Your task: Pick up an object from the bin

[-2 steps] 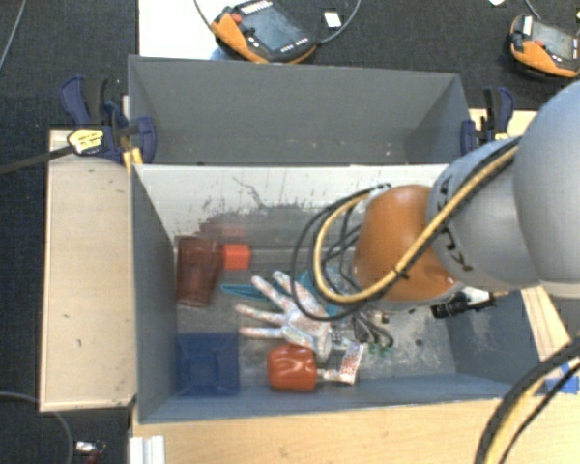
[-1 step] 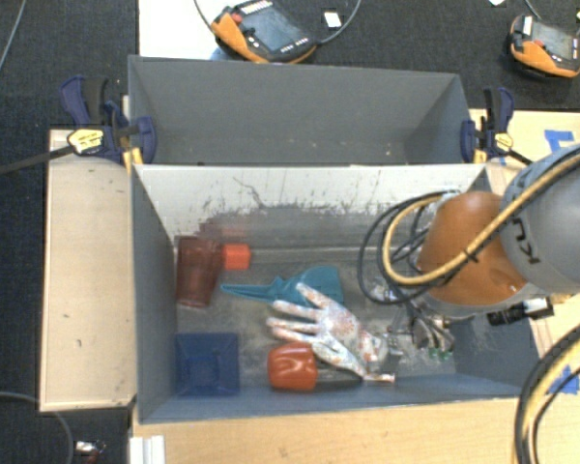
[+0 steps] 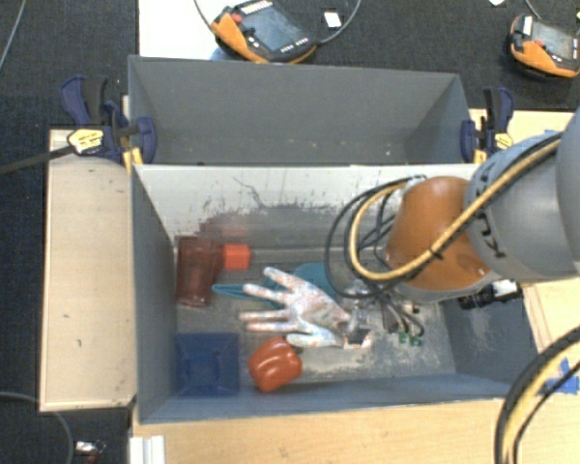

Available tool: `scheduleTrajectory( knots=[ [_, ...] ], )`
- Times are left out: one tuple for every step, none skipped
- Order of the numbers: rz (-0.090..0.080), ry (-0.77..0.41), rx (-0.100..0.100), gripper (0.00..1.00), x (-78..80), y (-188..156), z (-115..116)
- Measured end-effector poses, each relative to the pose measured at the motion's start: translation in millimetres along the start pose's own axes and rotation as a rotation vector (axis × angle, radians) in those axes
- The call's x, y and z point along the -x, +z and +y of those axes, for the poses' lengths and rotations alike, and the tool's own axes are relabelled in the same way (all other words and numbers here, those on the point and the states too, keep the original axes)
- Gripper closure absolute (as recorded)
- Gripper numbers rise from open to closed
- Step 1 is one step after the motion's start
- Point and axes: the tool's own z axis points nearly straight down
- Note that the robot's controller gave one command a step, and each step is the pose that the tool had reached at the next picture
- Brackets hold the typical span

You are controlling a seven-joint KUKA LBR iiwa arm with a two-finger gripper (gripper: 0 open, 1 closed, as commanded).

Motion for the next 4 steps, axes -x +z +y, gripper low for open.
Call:
scheduleTrajectory(
  knots=[
    [0.000, 0.000, 0.000, 1.00, 0.1, 0, 0],
    [-0.004, -0.006, 0.000, 1.00, 34.9, 1, -15],
    [-0.002, -0.002, 0.000, 1.00, 33.8, 1, -10],
    [-0.002, -0.028, 0.003, 1.00, 31.9, -9, -17]
  ],
)
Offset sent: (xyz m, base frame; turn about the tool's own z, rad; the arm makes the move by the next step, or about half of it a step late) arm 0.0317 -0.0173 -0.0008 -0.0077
